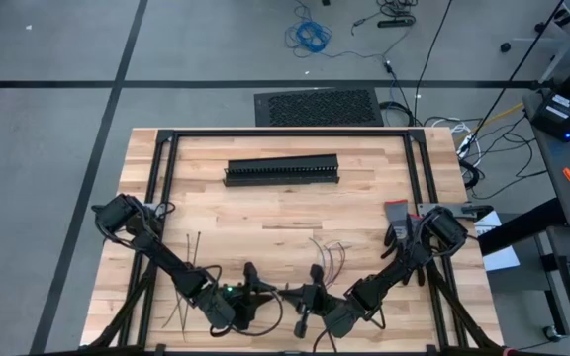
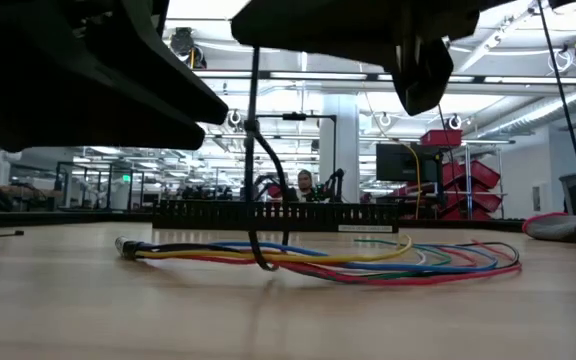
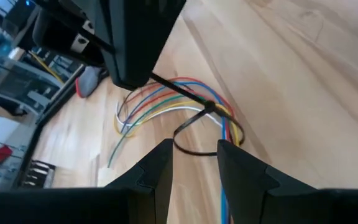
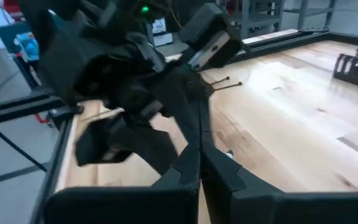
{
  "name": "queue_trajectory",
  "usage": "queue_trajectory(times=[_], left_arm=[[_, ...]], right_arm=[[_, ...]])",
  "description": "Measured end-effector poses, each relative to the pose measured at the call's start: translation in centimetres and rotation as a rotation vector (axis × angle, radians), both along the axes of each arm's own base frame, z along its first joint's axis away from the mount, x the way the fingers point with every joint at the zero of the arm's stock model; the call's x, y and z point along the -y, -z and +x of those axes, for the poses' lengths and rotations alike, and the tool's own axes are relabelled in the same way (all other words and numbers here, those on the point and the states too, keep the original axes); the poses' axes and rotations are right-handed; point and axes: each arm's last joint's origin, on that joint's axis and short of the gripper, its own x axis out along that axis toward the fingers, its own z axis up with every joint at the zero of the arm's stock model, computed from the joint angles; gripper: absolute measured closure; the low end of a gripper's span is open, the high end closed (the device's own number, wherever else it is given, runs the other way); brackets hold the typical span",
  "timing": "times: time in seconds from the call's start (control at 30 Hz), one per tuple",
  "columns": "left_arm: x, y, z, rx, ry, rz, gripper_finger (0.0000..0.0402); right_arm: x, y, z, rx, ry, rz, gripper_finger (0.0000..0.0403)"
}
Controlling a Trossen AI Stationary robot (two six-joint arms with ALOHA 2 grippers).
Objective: Ziptie cables
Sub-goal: Wrap the zip tie around the cable wires
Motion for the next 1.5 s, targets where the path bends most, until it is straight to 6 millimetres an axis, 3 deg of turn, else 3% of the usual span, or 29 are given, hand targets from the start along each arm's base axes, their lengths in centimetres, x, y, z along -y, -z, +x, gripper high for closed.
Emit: queue_trajectory(times=[0.4, 0.73, 1.0, 1.5], left_arm=[[0.4, -0.9, 0.5, 0.07, 0.062, -0.082, 0.0276], [0.2, 1.7, 1.8, 0.091, 0.08, -0.077, 0.0276], [0.4, 1.4, 2.0, 0.148, 0.097, -0.025, 0.0279], [0.7, 1.4, 1.8, 0.146, 0.111, -0.031, 0.0387]], right_arm=[[-0.7, -0.5, -0.2, 0.049, -0.026, 0.05, 0.0403], [-0.8, -0.7, -0.2, 0.061, -0.052, 0.07, 0.0403], [-0.8, -0.7, -0.2, 0.058, -0.081, 0.085, 0.0403], [-0.9, -0.8, -0.2, 0.063, -0.091, 0.093, 0.0403]])
